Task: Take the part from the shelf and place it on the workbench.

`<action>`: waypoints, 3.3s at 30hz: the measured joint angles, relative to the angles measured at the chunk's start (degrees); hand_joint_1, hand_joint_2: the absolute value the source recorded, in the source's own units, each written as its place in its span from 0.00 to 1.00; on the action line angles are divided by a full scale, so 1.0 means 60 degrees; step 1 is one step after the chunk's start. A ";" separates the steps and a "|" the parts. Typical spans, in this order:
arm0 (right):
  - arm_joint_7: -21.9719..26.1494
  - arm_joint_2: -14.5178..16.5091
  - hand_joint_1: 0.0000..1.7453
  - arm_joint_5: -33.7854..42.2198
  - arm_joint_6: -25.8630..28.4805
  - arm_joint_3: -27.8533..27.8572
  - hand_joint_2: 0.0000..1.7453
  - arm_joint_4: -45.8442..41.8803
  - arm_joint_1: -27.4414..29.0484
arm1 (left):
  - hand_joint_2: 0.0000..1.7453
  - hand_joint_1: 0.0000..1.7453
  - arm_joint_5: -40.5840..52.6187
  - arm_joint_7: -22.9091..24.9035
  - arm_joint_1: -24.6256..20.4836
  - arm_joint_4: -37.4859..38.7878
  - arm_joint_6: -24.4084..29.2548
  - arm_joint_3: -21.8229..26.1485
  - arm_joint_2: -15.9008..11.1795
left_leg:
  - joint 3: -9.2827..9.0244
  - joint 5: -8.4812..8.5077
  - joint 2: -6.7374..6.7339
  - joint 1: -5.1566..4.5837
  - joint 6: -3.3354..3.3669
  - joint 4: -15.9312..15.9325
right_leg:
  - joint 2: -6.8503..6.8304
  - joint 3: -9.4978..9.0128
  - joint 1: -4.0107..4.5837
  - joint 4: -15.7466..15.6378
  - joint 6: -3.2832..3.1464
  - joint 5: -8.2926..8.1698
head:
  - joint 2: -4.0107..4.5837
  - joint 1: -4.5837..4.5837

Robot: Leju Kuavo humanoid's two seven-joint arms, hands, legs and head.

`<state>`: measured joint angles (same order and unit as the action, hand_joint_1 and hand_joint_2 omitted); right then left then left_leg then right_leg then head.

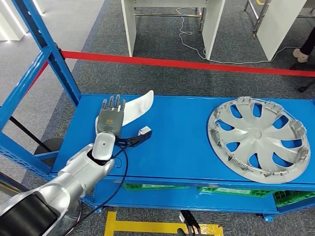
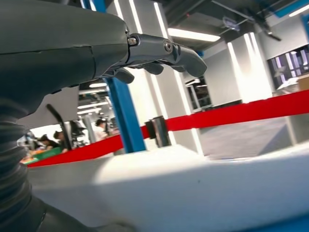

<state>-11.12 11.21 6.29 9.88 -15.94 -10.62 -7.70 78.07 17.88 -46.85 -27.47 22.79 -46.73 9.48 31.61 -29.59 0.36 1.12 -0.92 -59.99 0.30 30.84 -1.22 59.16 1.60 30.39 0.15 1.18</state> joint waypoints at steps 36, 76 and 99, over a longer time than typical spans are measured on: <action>-0.0285 -0.0291 0.00 -0.0283 0.0390 -0.0078 0.00 0.0052 0.0734 | 1.00 1.00 -0.1128 -0.0730 -0.0201 0.0695 -0.0994 0.1312 -0.0424 | 0.0005 0.0001 0.0002 0.0001 0.0000 0.0004 | 0.0018 -0.0007 0.0003 0.0001 0.0003 -0.0006 | 0.0000 0.0001; -0.0193 -0.0306 0.00 -0.0531 0.0493 -0.0297 0.00 0.0094 0.0806 | 1.00 1.00 -0.0614 -0.3024 0.1644 -0.1594 0.2814 0.3192 -0.0819 | 0.0009 0.0001 0.0003 0.0001 0.0001 0.0007 | 0.0017 -0.0003 0.0002 0.0001 0.0008 -0.0003 | 0.0000 0.0000; -0.0864 -0.0853 0.00 -0.0563 0.1214 -0.0456 0.00 0.0202 0.1061 | 1.00 1.00 -1.1523 -0.9681 0.8561 -1.2463 0.1619 0.4687 -0.1117 | -0.0211 0.0244 -0.0134 -0.0008 0.0451 0.0488 | -0.0023 0.0423 -0.0102 0.0857 0.0269 0.0680 | 0.0000 -0.0053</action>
<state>-16.30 6.10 2.91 17.16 -18.68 -9.41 -1.34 8.93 -40.21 4.51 -102.25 32.50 -18.60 2.78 30.35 -28.13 -0.45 1.07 1.79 -57.06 0.16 33.38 -1.83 64.30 3.22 34.47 0.15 0.86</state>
